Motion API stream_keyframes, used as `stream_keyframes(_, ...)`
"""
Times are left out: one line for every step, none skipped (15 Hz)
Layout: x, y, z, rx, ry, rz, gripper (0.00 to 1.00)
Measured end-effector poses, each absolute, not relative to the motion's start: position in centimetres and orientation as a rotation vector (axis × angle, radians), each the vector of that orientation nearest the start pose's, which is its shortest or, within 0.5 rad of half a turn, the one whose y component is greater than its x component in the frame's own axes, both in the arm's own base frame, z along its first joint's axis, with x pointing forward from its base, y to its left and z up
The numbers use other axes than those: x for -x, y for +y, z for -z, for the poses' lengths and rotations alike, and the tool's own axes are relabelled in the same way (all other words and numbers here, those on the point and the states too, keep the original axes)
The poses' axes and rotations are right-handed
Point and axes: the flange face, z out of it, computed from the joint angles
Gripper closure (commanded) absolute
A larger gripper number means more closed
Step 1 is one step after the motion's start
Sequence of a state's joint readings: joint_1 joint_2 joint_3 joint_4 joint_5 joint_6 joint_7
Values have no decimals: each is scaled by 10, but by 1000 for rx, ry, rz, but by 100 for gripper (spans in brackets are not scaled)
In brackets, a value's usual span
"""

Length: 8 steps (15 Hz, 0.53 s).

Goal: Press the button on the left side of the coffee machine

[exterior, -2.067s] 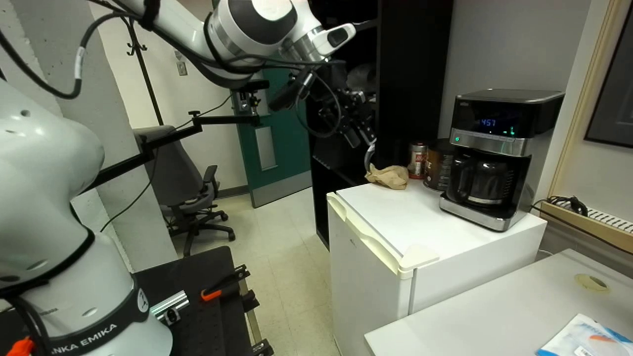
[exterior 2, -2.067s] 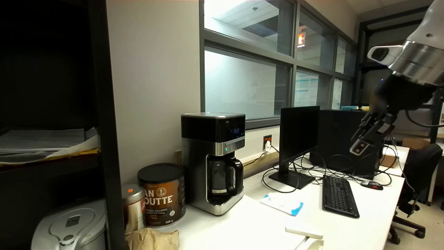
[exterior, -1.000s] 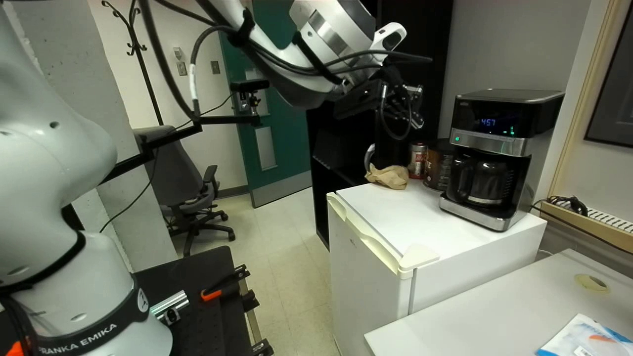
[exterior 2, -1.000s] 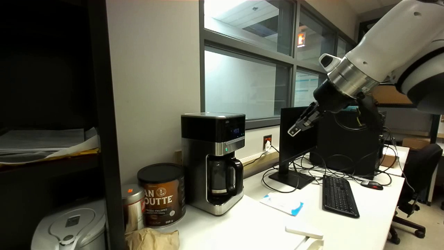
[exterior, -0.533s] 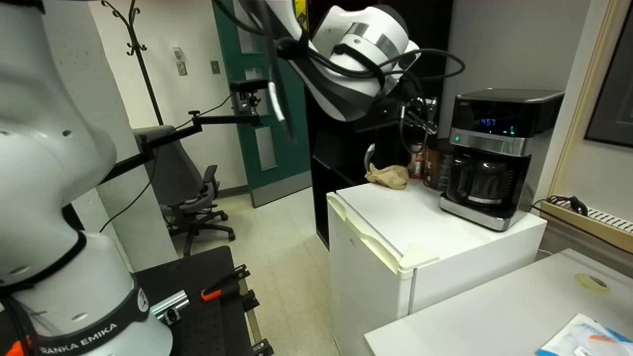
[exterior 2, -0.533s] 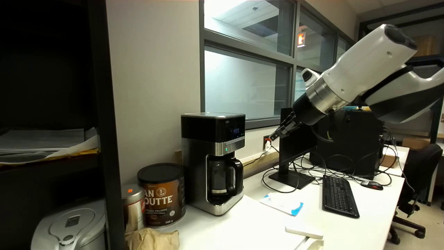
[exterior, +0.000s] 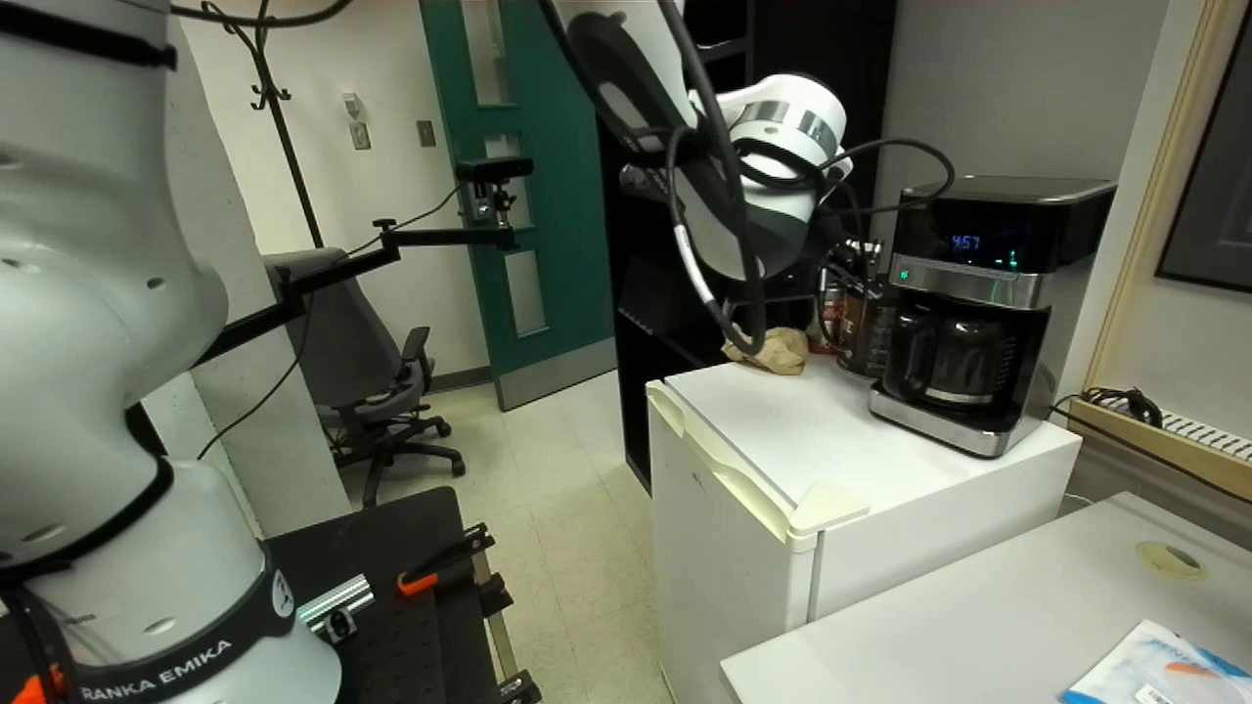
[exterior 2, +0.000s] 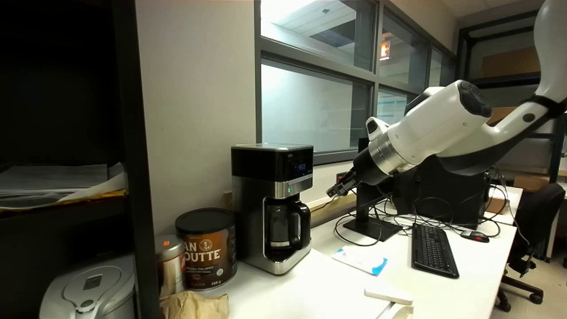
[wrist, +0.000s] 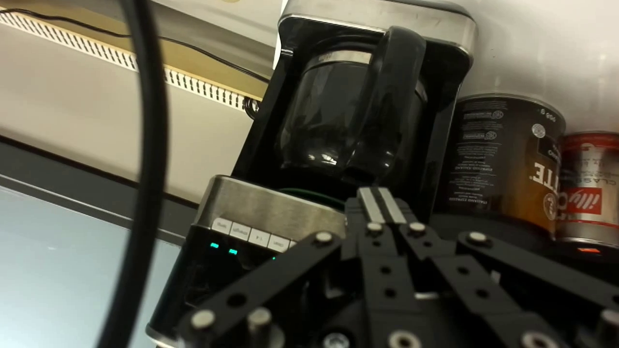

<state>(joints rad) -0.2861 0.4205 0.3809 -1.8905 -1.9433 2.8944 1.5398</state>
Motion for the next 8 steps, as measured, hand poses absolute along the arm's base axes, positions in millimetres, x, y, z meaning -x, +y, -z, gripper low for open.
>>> stream_keyframes(-621,99,-311,2988,-428,1489,100)
stream_keyframes(-624,100,-307,2980,-425,1504,100)
stream_keyframes(-628,101,-304,2972,-424,1518,100)
stream_keyframes(-631,102,-302,2963,-422,1532,100)
stream_keyframes(-634,103,-300,2953,-421,1546,100)
stream_keyframes(-637,104,-299,2944,-419,1559,100)
stream_keyframes(-639,105,-298,2935,-418,1572,100)
stream_keyframes(-642,106,-298,2926,-415,1586,100)
